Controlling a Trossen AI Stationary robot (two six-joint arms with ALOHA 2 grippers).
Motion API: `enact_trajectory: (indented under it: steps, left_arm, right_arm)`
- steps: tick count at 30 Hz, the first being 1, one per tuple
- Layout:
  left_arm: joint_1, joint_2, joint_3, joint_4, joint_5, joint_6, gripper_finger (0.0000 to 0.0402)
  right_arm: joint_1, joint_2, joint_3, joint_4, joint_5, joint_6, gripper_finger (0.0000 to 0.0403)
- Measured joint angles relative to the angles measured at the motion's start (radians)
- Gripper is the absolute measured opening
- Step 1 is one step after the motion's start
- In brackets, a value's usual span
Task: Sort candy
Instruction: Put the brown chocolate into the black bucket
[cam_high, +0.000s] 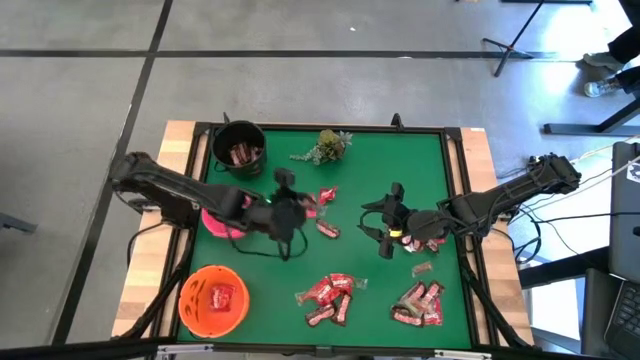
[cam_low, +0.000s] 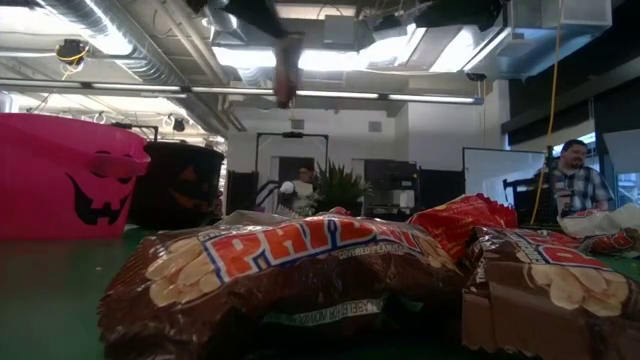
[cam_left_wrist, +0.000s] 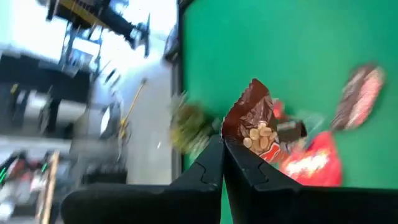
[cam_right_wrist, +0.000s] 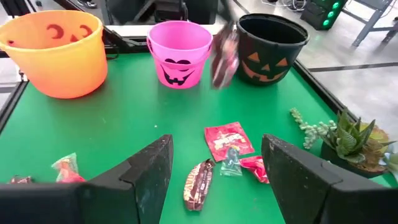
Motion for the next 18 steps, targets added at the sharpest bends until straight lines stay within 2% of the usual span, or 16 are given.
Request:
enact_trajectory:
  steps: [6, 13, 15, 18]
  left_arm:
    - [0.068, -0.145, 0.0, -0.162, -0.028, -0.107, 0.0]
    - [0.224, -0.286, 0.0, -0.23, -0.015, -0.109, 0.0]
    - [0.274, -0.312, 0.0, -0.229, 0.035, -0.109, 0.0]
    - [0.327, -0.324, 0.0, -0.222, 0.204, -0.125, 0.0]
  right_arm:
    - [-0.002, 0.0, 0.0, -0.01, 0.01, -0.019, 0.0243]
    - [-0.002, 0.0, 0.0, -0.016, 0.011, -0.015, 0.0243]
    - [-0.001, 0.0, 0.0, -0.018, 0.011, -0.011, 0.0243]
    - [-0.001, 0.0, 0.0, -0.018, 0.011, -0.01, 0.0243]
